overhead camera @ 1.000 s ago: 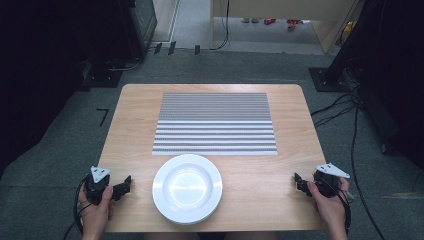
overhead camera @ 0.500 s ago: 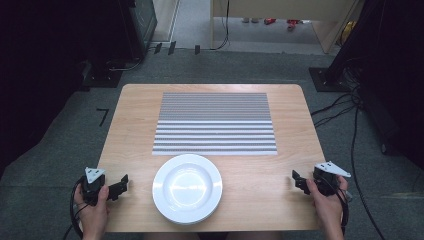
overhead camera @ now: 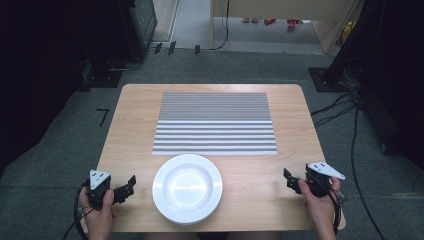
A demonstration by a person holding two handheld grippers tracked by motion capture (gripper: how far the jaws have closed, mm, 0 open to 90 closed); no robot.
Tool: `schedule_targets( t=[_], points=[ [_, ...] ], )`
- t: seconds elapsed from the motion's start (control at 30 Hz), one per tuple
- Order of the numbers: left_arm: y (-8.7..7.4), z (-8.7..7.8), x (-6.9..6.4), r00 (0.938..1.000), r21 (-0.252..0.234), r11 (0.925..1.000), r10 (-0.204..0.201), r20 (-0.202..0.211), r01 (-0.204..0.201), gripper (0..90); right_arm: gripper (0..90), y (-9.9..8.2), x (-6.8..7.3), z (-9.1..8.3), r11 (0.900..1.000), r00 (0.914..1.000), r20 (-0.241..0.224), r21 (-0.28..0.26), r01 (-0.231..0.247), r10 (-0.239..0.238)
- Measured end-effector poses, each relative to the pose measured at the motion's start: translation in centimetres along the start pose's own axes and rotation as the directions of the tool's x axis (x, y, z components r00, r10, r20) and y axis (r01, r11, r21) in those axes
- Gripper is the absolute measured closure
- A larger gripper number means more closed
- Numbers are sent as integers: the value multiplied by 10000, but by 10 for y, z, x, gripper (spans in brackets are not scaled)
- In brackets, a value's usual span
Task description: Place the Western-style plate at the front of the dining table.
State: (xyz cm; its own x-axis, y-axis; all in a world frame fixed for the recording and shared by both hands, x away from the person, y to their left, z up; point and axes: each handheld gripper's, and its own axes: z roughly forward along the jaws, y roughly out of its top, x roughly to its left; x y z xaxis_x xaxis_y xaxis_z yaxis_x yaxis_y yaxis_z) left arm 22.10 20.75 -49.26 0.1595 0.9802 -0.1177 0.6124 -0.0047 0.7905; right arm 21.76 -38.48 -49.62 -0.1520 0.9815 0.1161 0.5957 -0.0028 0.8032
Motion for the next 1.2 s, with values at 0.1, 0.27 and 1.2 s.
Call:
schedule_targets(
  t=[0.1, 0.27, 1.2],
  points=[
    [0, 0, -3, 9999, -32, 10000, -48, 99, 48, 103, 132, 1, 6, 0, 9999, 9998, -147, -59, 94, -94],
    [0, -3, -8, 9995, -146, 9999, -42, 308, 46, 103, 133, 3, 21, 1, 9995, 9983, -511, -183, 257, -266],
    [1, -12, -33, 9949, -578, 9983, 180, 994, -123, 114, 137, 4, 76, 3, 9993, 9813, -1904, -267, 252, -298]
  ],
)
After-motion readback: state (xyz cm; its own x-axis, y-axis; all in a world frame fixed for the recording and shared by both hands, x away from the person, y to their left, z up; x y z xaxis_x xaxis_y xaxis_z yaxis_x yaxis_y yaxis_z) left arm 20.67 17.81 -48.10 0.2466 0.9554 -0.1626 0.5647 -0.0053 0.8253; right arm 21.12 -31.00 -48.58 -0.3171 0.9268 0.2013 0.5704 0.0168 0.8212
